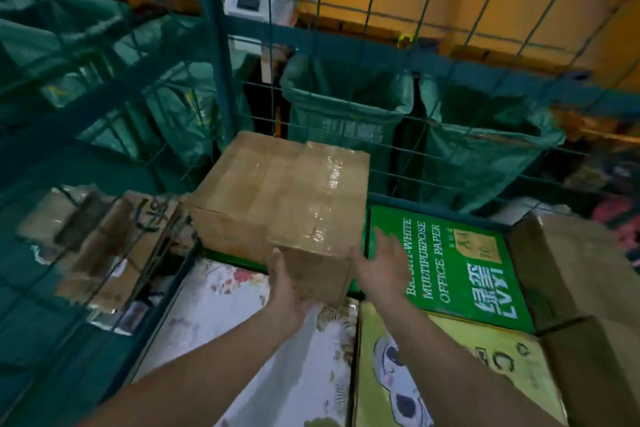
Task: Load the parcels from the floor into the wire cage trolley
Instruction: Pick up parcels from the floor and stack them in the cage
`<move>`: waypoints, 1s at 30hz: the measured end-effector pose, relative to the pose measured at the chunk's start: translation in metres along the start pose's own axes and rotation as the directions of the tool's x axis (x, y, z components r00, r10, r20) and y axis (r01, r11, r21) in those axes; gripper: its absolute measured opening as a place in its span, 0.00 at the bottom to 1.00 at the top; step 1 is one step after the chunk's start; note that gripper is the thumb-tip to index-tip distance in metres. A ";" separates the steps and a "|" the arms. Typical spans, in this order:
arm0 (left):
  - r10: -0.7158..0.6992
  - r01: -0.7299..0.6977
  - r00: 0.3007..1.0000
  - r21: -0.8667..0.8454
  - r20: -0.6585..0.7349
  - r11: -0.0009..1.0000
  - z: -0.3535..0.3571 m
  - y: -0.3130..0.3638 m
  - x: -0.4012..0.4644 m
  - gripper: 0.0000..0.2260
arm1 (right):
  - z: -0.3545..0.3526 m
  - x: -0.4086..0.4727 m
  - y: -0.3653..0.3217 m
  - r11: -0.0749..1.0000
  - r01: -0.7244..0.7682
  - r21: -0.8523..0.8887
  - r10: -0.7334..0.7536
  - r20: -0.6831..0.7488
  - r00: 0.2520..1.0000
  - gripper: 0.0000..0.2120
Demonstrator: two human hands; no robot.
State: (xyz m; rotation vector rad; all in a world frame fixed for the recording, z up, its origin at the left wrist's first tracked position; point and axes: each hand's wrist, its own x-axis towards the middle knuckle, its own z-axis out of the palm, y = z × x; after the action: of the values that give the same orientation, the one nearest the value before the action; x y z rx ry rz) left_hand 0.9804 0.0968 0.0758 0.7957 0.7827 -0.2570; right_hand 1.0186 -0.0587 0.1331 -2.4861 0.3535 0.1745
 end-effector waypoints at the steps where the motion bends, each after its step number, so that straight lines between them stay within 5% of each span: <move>1: -0.022 0.022 0.999 0.003 0.025 1.000 -0.004 0.000 0.011 0.44 | 0.004 0.005 0.012 0.983 -0.157 0.101 0.153 0.041 0.987 0.39; 3: -0.043 0.041 0.997 0.023 0.060 0.999 -0.006 0.005 0.017 0.51 | 0.011 0.013 0.024 0.863 -0.386 0.325 0.323 0.230 0.918 0.44; 5: -0.048 0.044 0.996 0.070 0.068 0.997 -0.006 0.010 0.019 0.48 | 0.024 0.019 0.016 0.761 -0.442 0.475 0.285 0.366 0.886 0.38; 10: -0.118 0.107 0.991 0.160 0.059 0.981 -0.007 0.042 0.037 0.43 | 0.061 0.043 -0.014 0.718 -0.300 0.628 0.185 0.244 0.952 0.22; 15: -0.131 0.136 0.991 0.265 -0.036 0.955 -0.001 0.057 0.052 0.28 | 0.071 0.048 -0.001 0.731 -0.284 0.621 0.176 0.230 0.957 0.28; 23: -0.092 0.089 0.996 0.342 -0.007 0.936 -0.011 0.056 0.060 0.35 | 0.070 0.049 -0.003 0.718 -0.309 0.624 0.181 0.261 0.948 0.31; 26: -0.046 0.048 0.999 0.428 -0.015 0.902 -0.010 0.053 0.054 0.31 | 0.074 0.054 -0.002 0.694 -0.350 0.629 0.219 0.279 0.935 0.36; 30: -0.123 0.113 0.992 0.439 -0.004 0.891 -0.005 0.059 0.031 0.38 | 0.059 0.042 -0.013 0.633 -0.446 0.633 0.300 0.330 0.895 0.46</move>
State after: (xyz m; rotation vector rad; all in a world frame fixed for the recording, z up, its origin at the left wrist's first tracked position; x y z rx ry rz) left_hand 1.0275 0.1430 0.0832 1.1702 0.7613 -0.5660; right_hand 1.0598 -0.0222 0.0839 -1.5939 0.7104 0.3772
